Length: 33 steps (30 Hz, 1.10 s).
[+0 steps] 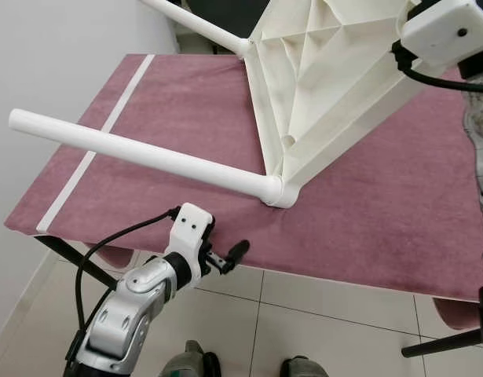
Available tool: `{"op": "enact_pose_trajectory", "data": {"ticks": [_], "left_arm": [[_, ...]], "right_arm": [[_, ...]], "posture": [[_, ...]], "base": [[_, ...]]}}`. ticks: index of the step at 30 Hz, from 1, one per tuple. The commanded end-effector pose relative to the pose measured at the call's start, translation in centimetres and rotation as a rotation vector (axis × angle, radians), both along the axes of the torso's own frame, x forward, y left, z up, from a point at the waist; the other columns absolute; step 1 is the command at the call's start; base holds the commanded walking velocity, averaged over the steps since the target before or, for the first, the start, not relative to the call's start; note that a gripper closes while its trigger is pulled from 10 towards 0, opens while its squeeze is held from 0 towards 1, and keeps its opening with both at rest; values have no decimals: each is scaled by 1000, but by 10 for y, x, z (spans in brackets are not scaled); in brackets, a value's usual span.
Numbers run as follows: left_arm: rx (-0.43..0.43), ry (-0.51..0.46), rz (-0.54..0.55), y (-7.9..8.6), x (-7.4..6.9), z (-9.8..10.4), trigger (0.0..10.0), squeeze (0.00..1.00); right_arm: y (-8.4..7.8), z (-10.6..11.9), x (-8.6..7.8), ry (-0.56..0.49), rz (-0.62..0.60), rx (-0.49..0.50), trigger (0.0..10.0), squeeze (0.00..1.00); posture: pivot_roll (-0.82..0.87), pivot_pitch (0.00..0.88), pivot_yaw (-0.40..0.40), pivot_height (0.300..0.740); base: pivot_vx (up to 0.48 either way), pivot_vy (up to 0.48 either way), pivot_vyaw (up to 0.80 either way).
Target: Building children table
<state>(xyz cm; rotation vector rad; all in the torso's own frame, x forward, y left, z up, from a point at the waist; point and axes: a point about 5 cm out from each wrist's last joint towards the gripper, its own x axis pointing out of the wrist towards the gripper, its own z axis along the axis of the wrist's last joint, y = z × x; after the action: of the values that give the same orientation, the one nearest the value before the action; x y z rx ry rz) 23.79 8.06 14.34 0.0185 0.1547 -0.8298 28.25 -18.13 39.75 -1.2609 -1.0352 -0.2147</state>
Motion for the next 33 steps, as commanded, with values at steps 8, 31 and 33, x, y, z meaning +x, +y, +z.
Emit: {"op": "enact_pose_trajectory", "data": {"ticks": [8, 31, 33], "left_arm": [[68, -382, -87, -9, 4, 40, 10000, 0], [109, -493, 591, 52, 56, 55, 10000, 0], [109, -493, 591, 52, 56, 55, 10000, 0]], "right_arm": [[25, -6, -3, -32, 83, -81, 0, 0], [46, -13, -5, -42, 168, -129, 0, 0], [46, -13, -5, -42, 168, -129, 0, 0]], "posture": [[-104, 111, 107, 740], [-99, 102, 96, 740], [-99, 102, 96, 740]], "base": [[0, 0, 0], [0, 0, 0], [0, 0, 0]]}}
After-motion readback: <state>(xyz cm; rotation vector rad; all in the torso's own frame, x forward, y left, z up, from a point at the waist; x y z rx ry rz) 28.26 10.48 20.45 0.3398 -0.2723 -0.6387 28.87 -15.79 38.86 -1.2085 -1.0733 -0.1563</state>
